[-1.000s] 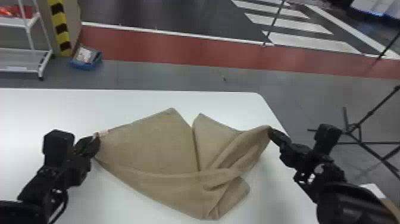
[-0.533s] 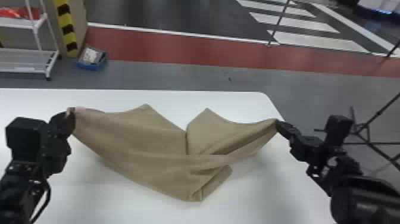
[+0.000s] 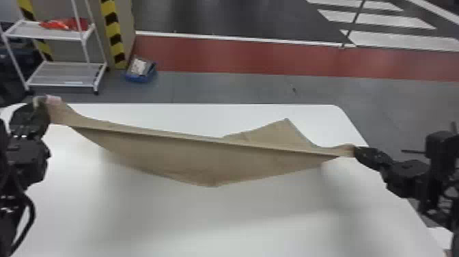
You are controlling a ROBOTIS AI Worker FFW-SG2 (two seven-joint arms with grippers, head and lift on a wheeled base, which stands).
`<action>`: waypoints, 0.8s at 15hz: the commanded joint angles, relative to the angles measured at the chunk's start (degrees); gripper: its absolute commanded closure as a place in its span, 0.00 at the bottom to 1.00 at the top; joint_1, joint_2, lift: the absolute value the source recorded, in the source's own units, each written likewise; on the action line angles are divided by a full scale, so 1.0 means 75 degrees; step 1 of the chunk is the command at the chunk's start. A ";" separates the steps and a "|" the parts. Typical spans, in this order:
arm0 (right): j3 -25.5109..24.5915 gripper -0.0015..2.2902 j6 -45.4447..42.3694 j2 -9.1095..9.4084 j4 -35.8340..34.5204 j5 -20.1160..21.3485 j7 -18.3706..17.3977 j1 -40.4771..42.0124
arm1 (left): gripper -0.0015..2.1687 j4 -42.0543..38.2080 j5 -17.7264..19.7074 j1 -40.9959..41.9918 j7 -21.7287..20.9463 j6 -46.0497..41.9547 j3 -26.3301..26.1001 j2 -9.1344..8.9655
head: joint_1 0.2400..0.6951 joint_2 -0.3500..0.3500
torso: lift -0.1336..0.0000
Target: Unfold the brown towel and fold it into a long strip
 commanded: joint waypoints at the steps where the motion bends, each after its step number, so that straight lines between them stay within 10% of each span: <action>1: 0.0054 0.64 0.0520 0.0011 -0.0055 -0.0022 0.0264 -0.0267 | 0.75 -0.0151 -0.0004 0.0027 0.0113 -0.0004 0.0024 0.0001 | 1.00 0.31 | 0.09; 6: 0.0745 0.64 0.1106 0.0433 0.0519 0.0142 0.0007 -0.2528 | 0.75 0.0388 -0.0039 -0.1192 0.0254 0.0371 0.0083 0.0247 | 0.98 0.38 | 0.09; 12: 0.1202 0.64 -0.0136 0.1101 0.2242 0.1103 -0.1341 -0.4837 | 0.75 0.3013 0.0605 -0.4426 0.0606 0.0442 0.0083 0.0774 | 0.56 0.49 | 0.09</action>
